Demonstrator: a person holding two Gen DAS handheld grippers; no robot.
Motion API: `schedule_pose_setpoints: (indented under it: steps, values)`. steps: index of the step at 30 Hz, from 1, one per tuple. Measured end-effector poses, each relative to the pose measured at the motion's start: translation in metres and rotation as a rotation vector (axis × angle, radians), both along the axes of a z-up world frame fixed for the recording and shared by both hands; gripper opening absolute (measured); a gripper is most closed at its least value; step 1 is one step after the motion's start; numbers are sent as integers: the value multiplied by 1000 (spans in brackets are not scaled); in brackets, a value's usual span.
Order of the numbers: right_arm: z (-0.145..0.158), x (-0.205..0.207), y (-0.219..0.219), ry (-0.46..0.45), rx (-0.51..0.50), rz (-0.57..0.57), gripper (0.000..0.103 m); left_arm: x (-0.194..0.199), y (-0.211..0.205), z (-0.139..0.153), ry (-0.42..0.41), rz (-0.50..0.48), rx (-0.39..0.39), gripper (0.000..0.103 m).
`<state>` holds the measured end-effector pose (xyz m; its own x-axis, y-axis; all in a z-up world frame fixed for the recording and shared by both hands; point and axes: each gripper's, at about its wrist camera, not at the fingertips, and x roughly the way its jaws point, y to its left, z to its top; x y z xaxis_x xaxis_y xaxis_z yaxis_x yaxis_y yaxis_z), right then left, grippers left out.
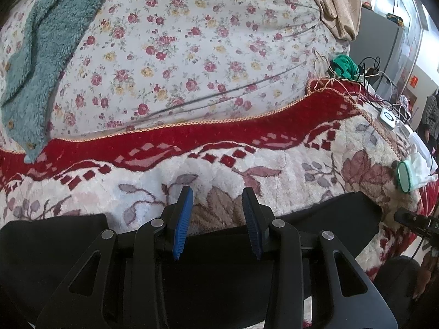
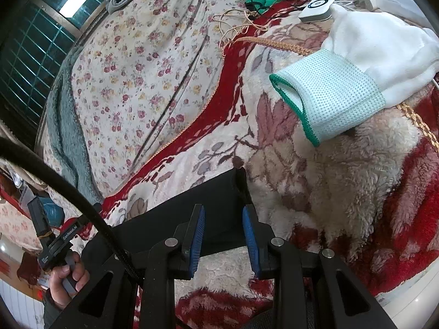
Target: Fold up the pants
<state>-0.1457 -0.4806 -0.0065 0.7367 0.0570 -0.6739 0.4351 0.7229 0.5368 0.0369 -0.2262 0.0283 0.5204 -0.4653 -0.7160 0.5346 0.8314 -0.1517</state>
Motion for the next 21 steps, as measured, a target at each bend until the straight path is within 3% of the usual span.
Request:
schedule_pose_setpoints:
  steps: [21]
  values:
    - [-1, 2, 1, 5, -2, 2, 27, 0, -2, -1, -1, -4, 3, 35]
